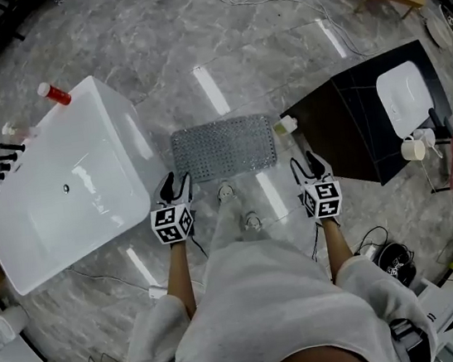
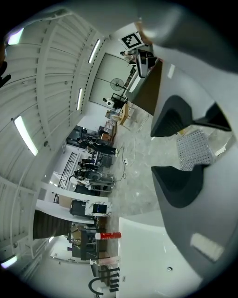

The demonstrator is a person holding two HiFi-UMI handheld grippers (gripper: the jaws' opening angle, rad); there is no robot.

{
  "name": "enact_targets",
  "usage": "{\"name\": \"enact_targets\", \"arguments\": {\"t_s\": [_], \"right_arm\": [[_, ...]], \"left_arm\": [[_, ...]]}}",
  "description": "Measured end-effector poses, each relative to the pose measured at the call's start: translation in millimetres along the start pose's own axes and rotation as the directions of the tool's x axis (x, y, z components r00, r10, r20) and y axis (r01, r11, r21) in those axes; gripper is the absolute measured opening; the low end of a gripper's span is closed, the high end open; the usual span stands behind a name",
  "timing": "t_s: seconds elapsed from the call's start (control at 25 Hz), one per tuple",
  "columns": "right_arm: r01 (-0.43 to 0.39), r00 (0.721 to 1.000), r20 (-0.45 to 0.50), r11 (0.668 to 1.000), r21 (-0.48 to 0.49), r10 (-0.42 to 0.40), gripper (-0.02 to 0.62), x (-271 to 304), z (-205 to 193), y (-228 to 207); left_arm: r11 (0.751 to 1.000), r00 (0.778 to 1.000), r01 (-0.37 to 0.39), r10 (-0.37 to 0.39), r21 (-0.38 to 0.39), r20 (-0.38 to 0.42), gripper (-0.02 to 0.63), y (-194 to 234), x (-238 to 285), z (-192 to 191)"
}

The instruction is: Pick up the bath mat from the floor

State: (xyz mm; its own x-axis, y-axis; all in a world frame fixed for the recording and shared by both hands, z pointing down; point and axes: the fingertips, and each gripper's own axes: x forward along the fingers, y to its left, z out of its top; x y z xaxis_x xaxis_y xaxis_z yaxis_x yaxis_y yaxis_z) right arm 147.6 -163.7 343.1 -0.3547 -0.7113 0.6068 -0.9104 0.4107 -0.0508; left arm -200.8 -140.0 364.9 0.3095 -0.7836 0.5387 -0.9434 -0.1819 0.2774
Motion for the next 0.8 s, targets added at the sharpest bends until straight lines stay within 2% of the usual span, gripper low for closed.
{"name": "enact_targets", "arguments": {"t_s": [0.52,0.8], "right_arm": [[-0.004,0.995,-0.1,1.0,0.005,0.005,0.195,66,-5,21],[-0.019,0.987,-0.159,1.0,0.002,0.019,0.195,82,-32,22]], "left_arm": [[0.999,0.996,-0.002,-0.001,-0.032,-0.087,0.204,68,43,-15],[0.995,0.994,-0.06,0.052,-0.075,-0.1,0.204,92,54,-38]]}}
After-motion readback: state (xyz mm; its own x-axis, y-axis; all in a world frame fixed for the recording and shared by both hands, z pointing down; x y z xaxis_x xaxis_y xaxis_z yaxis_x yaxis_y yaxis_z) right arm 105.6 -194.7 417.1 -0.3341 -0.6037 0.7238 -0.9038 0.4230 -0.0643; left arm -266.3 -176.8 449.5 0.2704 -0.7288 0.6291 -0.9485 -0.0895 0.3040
